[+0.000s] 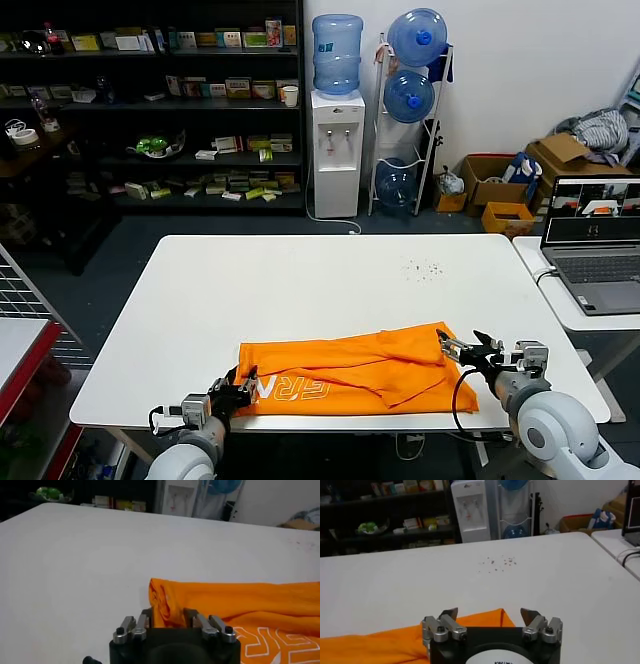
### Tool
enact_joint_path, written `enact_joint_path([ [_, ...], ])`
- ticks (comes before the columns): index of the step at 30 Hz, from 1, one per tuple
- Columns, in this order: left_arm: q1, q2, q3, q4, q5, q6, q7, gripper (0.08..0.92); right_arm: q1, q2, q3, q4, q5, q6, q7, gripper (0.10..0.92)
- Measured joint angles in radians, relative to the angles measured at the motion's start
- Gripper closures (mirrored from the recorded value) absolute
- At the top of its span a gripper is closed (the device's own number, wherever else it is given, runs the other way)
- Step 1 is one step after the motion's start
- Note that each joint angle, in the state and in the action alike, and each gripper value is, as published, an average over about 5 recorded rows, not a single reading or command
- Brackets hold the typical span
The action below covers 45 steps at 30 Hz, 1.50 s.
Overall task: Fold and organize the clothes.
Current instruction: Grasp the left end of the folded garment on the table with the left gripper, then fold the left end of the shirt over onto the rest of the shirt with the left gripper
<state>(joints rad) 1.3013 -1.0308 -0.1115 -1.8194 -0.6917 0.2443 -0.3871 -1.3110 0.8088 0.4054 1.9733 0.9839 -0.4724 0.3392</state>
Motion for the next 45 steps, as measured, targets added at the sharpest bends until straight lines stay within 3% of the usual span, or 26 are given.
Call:
enact_joint_path([
  [8,0.002,-0.011,-0.001,-0.013,-0.002,-0.009,-0.003,0.821,0.006,0.014,-0.004,0.012,-0.008,0.010,-0.002,0.203],
  [12,0.004,-0.010,-0.011,-0.026,-0.002,-0.014,-0.004,0.886,0.009,0.025,-0.008,0.013,-0.021,0.022,-0.009,0.203],
  [20,0.022,0.037,-0.058,-0.061,-0.019,-0.014,0.016,0.887,0.002,0.040,0.005,0.021,-0.053,0.055,-0.023,0.203],
  [29,0.059,0.169,-0.181,-0.044,-0.063,-0.028,0.052,0.887,0.005,0.059,0.011,0.017,-0.077,0.071,-0.029,0.203],
  [45,0.041,0.407,-0.339,0.196,-0.049,-0.097,0.120,0.887,0.021,0.070,0.001,0.001,-0.097,0.077,-0.031,0.203],
])
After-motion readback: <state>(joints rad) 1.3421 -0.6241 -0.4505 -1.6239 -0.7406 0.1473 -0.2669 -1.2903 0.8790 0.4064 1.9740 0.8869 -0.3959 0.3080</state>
